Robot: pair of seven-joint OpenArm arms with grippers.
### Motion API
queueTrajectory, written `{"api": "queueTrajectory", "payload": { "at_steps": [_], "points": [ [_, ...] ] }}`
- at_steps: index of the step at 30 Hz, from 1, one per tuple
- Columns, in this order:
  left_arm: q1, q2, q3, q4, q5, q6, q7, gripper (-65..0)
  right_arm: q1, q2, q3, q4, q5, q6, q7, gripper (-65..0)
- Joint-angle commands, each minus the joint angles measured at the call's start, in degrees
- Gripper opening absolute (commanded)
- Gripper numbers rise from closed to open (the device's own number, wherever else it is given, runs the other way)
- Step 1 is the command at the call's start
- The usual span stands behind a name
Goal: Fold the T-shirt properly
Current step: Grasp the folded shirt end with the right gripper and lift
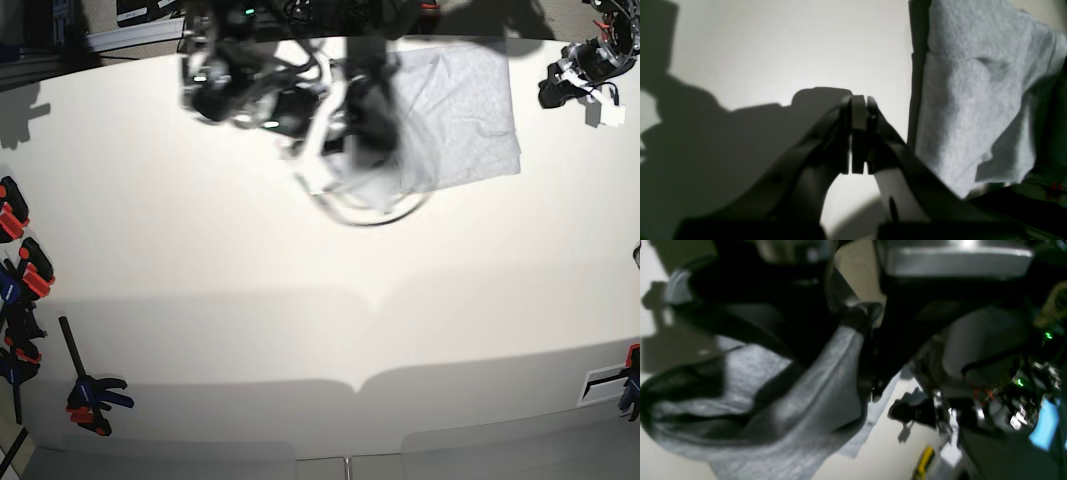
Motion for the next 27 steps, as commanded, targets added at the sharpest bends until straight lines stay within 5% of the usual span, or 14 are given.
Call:
{"api": "queueTrajectory", "payload": {
  "at_steps": [1,7,11,20,27],
  "points": [
    [0.28,-0.96,-0.31,0.46,-0.9,-0.3,0.44,-65.0,0.46,-0.29,-2.56,0.98,-0.02,-0.92,2.89,-65.0],
    [0.28,-0.96,-0.31,0.46,-0.98,-0.3,0.44,-65.0,0.46,-0.29,-16.35,0.63,-11.78,-3.28,13.18,-65.0],
    [0.28,-0.96,-0.31,0.46,-1.01,-0.3,0.57,-65.0,1.81,-0.29,-21.35,-0.72,-21.38,-6.23,14.75,-65.0],
    [0.28,-0.96,-0.33,0.46,-3.5,-0.3,2.05,-65.0,5.84,-0.29,-21.79,-12.17,-21.62,-5.99,23.3,-65.0],
    [0.28,-0.96,-0.31,0.46,-3.48,-0.3,2.1,-65.0,10.84,-0.29,-24.55,-21.66,-21.27,-5.33,23.98,-65.0]
  ]
}}
